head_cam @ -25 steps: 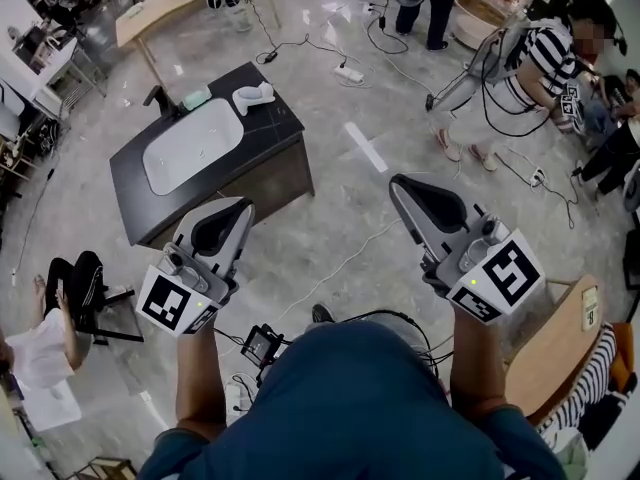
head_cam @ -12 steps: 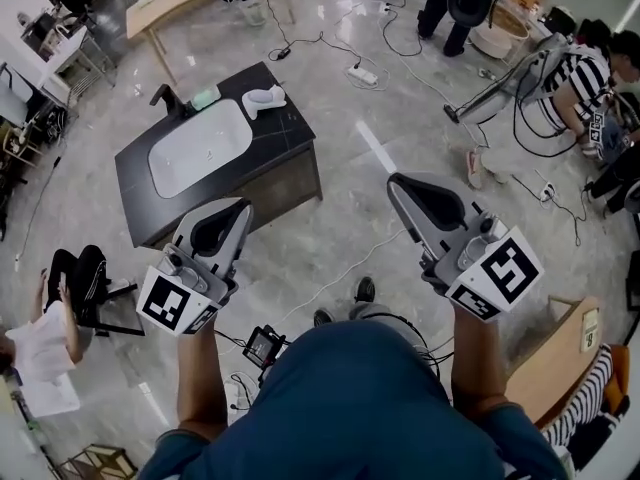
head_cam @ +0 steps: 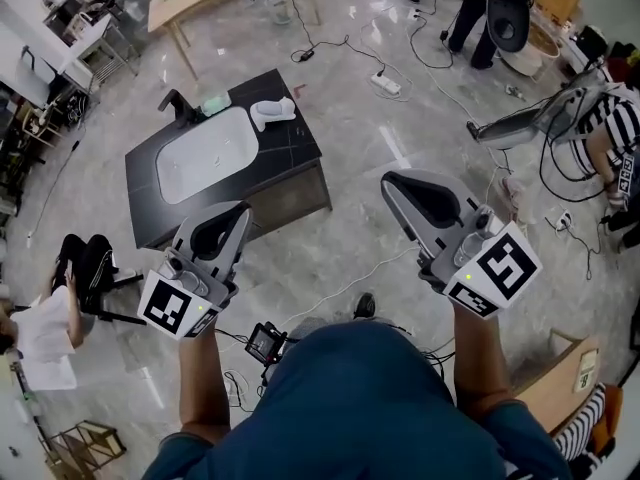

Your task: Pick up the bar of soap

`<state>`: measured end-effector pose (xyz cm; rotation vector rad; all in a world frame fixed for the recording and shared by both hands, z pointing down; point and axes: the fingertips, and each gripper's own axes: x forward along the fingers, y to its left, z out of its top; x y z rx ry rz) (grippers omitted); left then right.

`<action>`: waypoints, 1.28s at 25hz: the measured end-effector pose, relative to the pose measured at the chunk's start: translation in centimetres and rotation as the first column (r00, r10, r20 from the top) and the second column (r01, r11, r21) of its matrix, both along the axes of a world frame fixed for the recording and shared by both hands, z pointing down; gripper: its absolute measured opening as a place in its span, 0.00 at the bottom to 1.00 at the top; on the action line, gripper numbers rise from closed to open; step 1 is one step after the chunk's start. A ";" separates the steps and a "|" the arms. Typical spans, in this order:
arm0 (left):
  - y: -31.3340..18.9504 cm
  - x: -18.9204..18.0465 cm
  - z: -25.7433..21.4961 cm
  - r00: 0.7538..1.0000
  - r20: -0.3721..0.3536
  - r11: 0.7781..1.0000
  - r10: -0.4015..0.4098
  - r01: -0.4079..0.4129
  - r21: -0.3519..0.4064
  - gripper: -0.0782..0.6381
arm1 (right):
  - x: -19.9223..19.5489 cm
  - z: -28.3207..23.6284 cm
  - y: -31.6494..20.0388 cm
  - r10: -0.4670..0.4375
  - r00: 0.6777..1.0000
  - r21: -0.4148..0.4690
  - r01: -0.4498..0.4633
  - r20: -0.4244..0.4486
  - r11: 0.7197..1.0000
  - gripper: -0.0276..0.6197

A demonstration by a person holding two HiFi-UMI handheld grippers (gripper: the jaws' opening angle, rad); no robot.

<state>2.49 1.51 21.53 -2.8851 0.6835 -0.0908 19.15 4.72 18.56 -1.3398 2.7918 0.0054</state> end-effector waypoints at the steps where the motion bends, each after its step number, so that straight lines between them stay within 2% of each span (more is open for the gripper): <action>1: -0.3 0.3 0.0 1.000 0.000 1.000 -0.009 0.009 0.002 0.11 | 0.3 0.1 -0.5 -0.012 1.000 -0.001 0.012 -0.001 1.000 0.07; 10: -4.5 0.8 1.2 0.999 -0.003 0.999 -0.046 0.046 -0.013 0.11 | 0.9 1.7 -5.4 -0.046 0.999 -0.024 0.046 -0.004 0.999 0.07; 24: -13.1 -2.9 1.5 0.999 -0.043 1.000 0.027 -0.028 -0.014 0.11 | -3.6 1.6 -13.2 0.017 0.999 -0.033 -0.018 -0.045 0.999 0.07; 32: -16.7 -3.7 1.9 0.998 -0.052 0.999 0.021 -0.023 -0.027 0.11 | -4.4 2.4 -16.7 0.012 0.999 -0.061 -0.015 -0.052 0.998 0.06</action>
